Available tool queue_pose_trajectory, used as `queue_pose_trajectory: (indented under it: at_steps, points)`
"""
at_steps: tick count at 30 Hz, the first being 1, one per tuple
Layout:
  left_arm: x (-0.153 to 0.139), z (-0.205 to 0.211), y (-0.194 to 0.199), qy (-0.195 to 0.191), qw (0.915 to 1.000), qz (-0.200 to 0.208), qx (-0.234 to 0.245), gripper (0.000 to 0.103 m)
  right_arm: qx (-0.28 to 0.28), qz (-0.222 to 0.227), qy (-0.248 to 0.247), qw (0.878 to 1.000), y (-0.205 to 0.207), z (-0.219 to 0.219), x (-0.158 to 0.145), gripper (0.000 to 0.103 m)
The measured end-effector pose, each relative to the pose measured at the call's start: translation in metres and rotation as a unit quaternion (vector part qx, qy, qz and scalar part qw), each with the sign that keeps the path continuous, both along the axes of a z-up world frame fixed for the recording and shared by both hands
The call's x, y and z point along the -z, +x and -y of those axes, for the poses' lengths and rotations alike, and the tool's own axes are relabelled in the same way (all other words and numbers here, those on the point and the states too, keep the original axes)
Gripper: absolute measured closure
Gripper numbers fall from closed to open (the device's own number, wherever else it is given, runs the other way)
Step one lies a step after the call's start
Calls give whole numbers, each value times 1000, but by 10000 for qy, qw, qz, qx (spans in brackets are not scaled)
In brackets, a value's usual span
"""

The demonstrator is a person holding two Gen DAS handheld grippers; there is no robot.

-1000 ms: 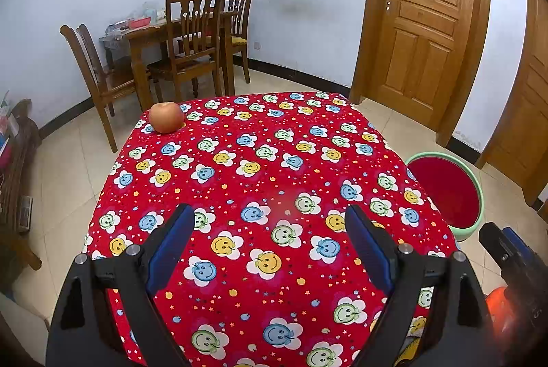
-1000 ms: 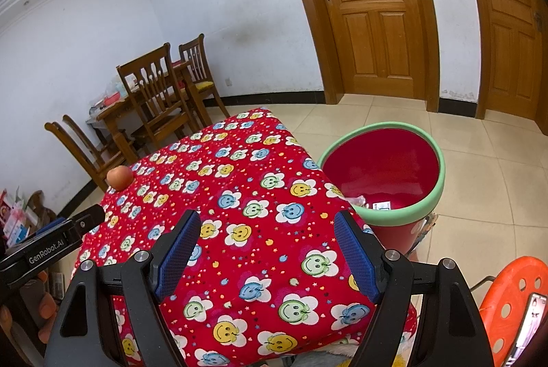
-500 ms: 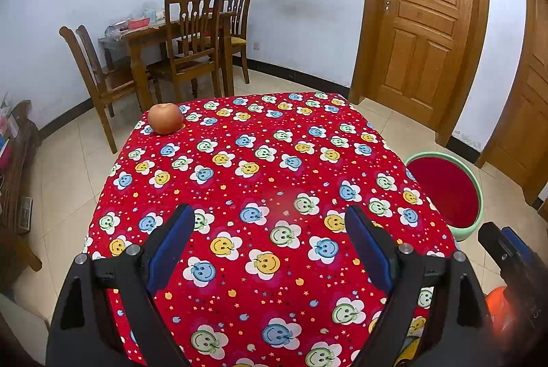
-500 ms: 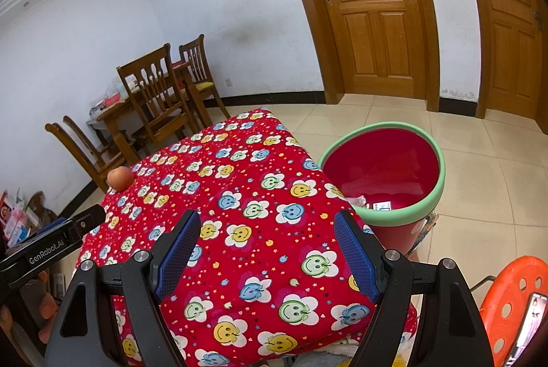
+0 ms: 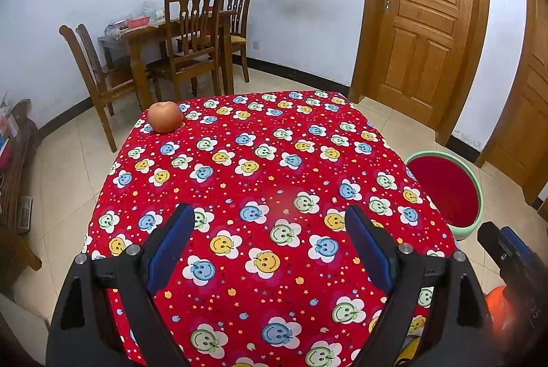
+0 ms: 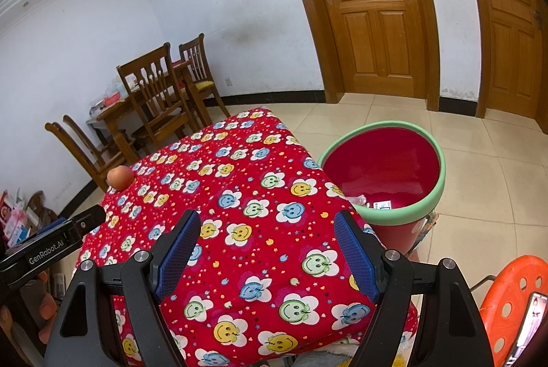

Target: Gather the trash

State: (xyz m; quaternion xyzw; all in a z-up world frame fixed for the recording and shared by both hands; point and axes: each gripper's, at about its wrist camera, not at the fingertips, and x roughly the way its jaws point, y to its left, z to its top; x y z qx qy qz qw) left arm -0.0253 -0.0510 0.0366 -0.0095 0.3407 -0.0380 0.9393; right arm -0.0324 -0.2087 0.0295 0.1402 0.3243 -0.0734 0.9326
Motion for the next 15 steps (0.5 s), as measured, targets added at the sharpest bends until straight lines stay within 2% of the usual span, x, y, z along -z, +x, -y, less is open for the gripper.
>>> queue_pose_trajectory:
  at_steps: [15]
  points:
    - [4,-1,-1,-17,10000,-31,-27,15,19,-34,10,10000,3,-2,3,22]
